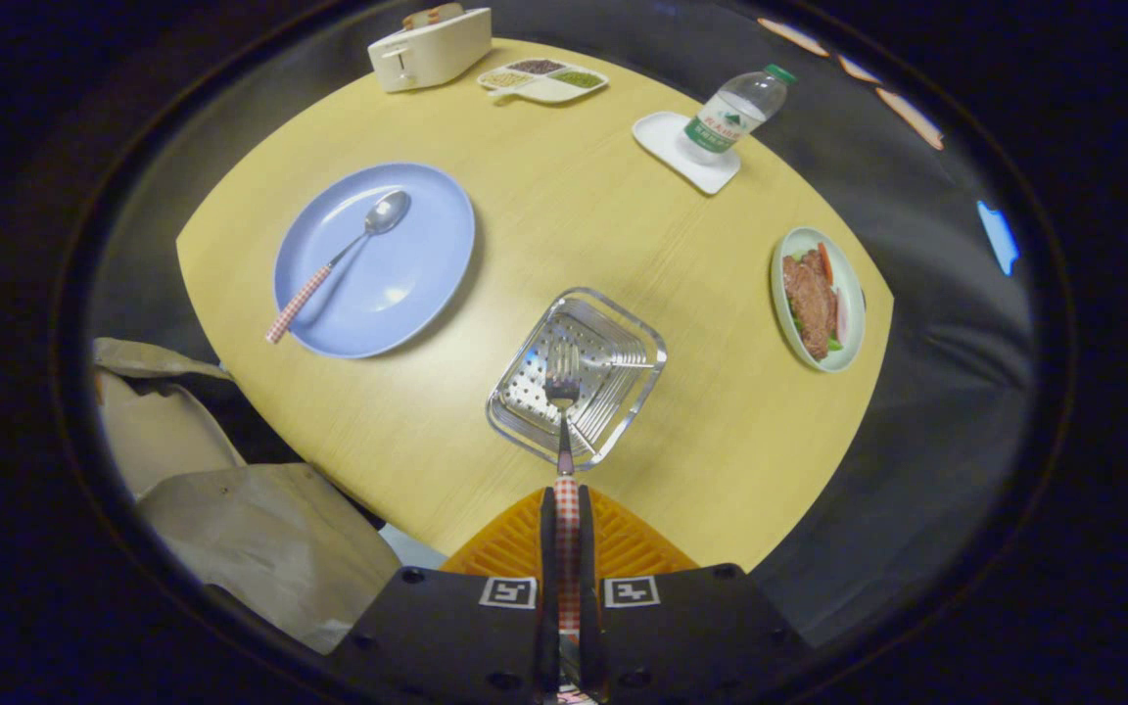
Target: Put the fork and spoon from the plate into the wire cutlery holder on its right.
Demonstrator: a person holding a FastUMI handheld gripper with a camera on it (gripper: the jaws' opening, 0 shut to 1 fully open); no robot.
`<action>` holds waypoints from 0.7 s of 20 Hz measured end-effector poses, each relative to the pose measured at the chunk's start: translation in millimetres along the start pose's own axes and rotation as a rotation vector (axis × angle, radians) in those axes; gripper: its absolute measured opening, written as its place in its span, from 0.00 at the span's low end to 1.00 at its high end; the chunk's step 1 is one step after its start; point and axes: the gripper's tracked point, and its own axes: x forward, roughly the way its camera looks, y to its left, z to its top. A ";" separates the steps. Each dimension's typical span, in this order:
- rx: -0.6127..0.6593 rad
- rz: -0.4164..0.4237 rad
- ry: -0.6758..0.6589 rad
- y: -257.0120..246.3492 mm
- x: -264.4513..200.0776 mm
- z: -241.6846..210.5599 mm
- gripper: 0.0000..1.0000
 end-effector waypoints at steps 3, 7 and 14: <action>-0.036 -0.001 0.042 -2.3 7.9 2.7 0.11; -0.053 0.013 0.079 0.6 17.3 9.7 0.11; -0.053 0.009 0.091 -4.2 19.3 18.8 0.13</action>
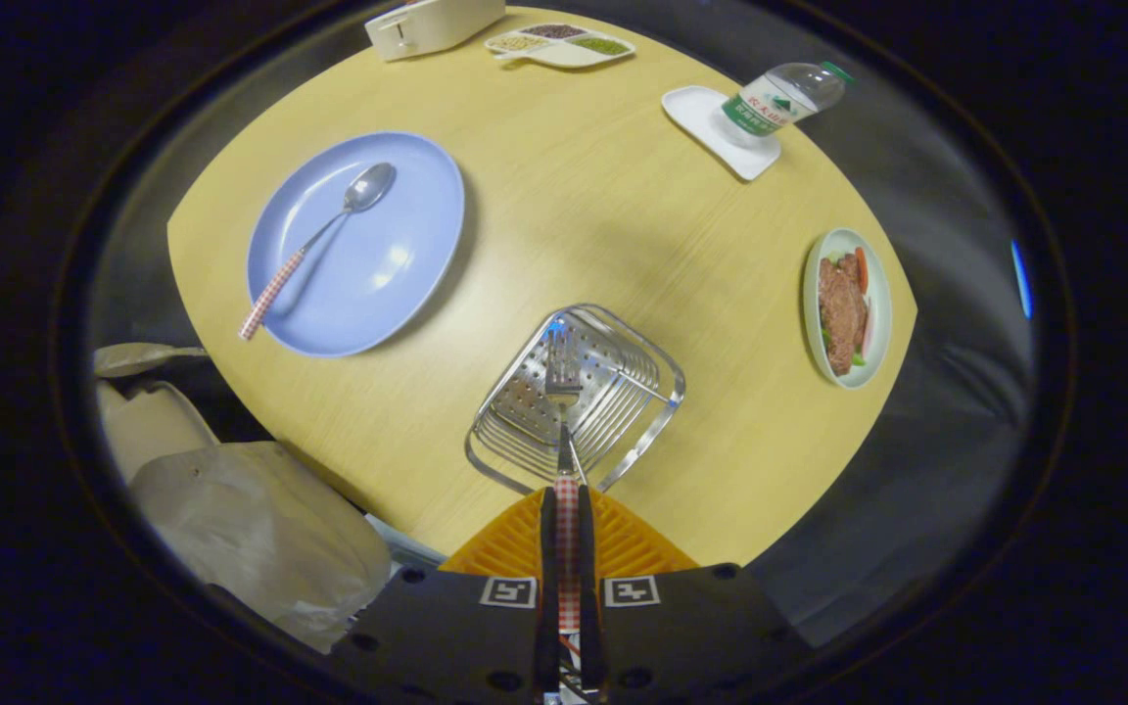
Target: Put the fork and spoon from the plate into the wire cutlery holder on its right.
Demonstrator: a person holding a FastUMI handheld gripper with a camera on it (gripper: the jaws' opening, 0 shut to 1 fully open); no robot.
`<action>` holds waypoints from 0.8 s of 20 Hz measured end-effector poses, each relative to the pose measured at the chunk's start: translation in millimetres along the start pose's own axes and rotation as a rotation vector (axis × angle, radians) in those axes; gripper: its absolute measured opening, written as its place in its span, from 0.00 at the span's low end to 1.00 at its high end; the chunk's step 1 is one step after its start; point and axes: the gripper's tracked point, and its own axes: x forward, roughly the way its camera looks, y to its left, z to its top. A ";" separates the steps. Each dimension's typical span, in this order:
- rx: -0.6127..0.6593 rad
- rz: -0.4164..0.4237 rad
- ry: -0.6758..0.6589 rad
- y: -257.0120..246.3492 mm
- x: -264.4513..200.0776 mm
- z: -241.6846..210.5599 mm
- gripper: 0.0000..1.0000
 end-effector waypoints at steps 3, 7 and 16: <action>0.006 -0.012 -0.023 -3.0 -0.6 2.9 0.17; 0.028 -0.022 -0.084 -3.3 -4.4 11.2 0.35; 0.208 -0.044 -0.379 -3.1 -28.3 47.0 0.94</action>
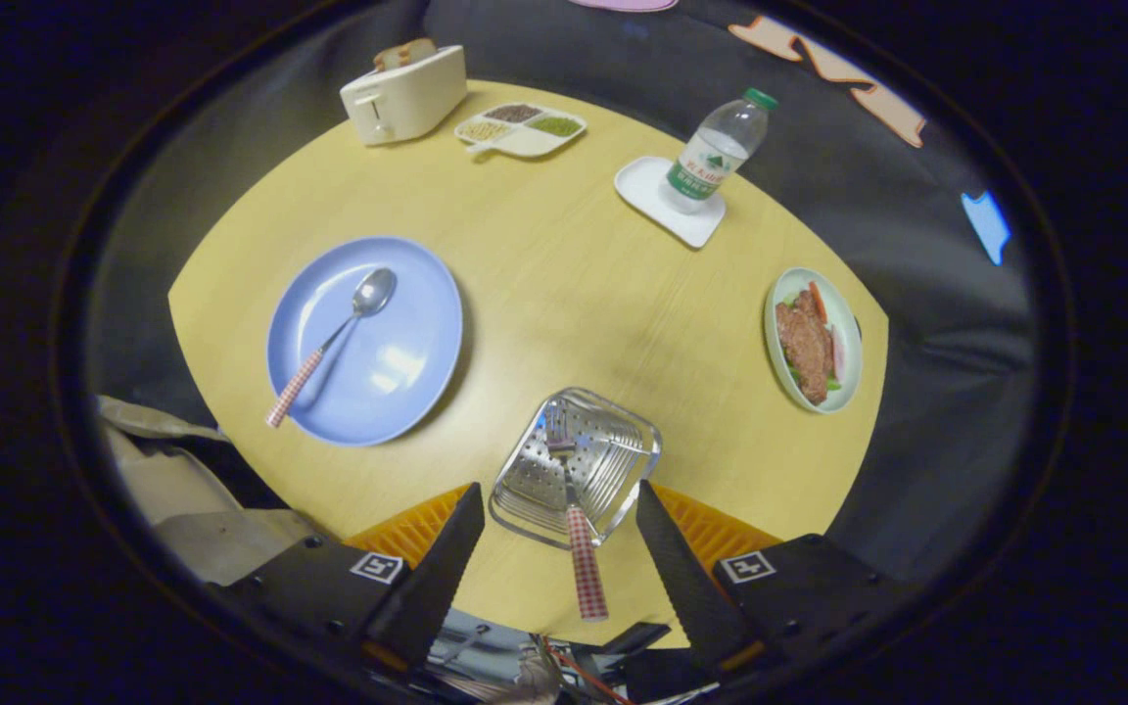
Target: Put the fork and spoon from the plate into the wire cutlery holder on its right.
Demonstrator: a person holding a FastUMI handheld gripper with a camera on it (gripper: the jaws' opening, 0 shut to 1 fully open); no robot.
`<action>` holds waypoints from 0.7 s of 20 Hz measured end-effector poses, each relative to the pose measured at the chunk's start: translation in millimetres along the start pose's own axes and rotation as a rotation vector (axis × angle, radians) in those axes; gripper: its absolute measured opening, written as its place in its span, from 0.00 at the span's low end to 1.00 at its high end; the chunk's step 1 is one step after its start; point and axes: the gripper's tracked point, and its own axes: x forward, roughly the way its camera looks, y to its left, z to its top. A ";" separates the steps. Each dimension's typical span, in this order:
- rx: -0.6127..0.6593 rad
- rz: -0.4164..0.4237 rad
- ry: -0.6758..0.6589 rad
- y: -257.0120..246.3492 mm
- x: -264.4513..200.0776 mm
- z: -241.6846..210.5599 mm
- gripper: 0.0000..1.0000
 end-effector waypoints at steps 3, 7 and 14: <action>0.072 -0.026 -0.172 6.5 -11.3 24.0 1.00; 0.176 -0.032 -0.358 25.4 -24.3 36.5 1.00; 0.307 -0.080 -0.575 60.4 -40.0 44.3 1.00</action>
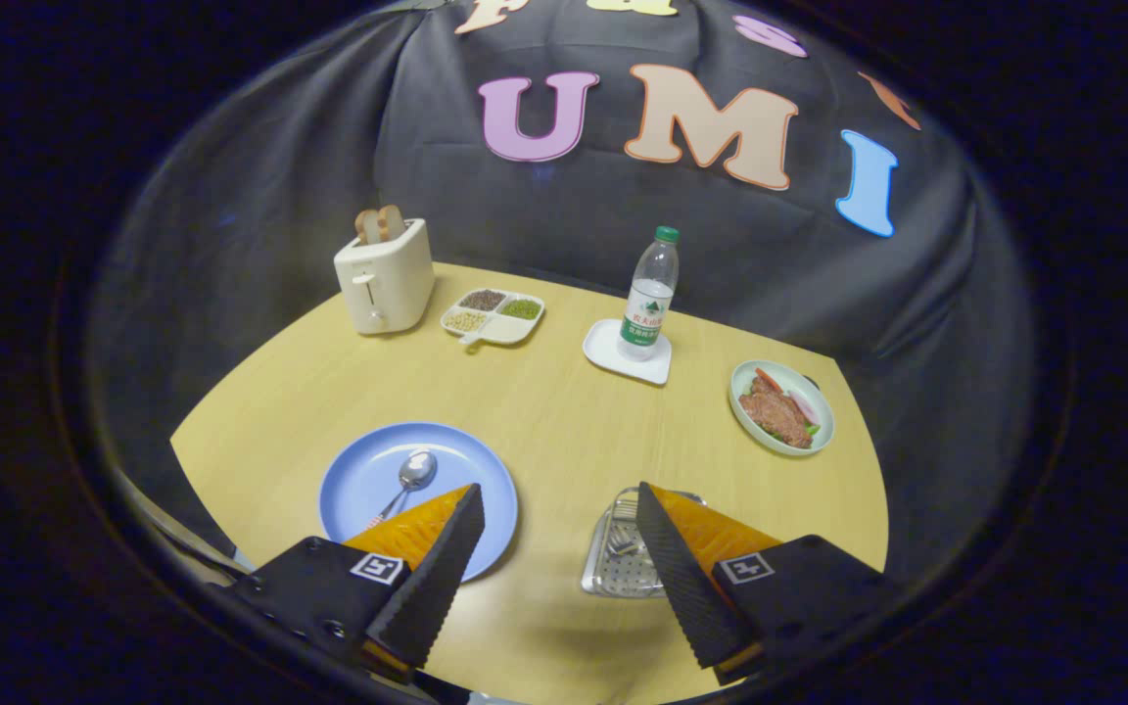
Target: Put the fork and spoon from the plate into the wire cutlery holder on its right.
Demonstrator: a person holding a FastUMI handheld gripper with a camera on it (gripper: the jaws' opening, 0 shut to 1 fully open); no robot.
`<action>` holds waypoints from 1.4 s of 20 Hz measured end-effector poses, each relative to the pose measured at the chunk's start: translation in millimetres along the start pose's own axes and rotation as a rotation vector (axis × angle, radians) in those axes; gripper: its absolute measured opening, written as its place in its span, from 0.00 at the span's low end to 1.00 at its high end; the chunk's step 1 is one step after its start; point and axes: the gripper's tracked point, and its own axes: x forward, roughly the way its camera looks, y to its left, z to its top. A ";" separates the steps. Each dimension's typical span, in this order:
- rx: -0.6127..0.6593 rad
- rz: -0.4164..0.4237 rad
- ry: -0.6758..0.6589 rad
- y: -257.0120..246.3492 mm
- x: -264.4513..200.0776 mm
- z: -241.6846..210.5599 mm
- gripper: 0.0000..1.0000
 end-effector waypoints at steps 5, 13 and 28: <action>0.019 0.000 -0.028 40.7 -3.7 -13.5 1.00; 0.056 0.038 0.028 104.2 20.1 -44.7 1.00; -0.016 0.065 0.247 149.6 62.1 -111.4 0.60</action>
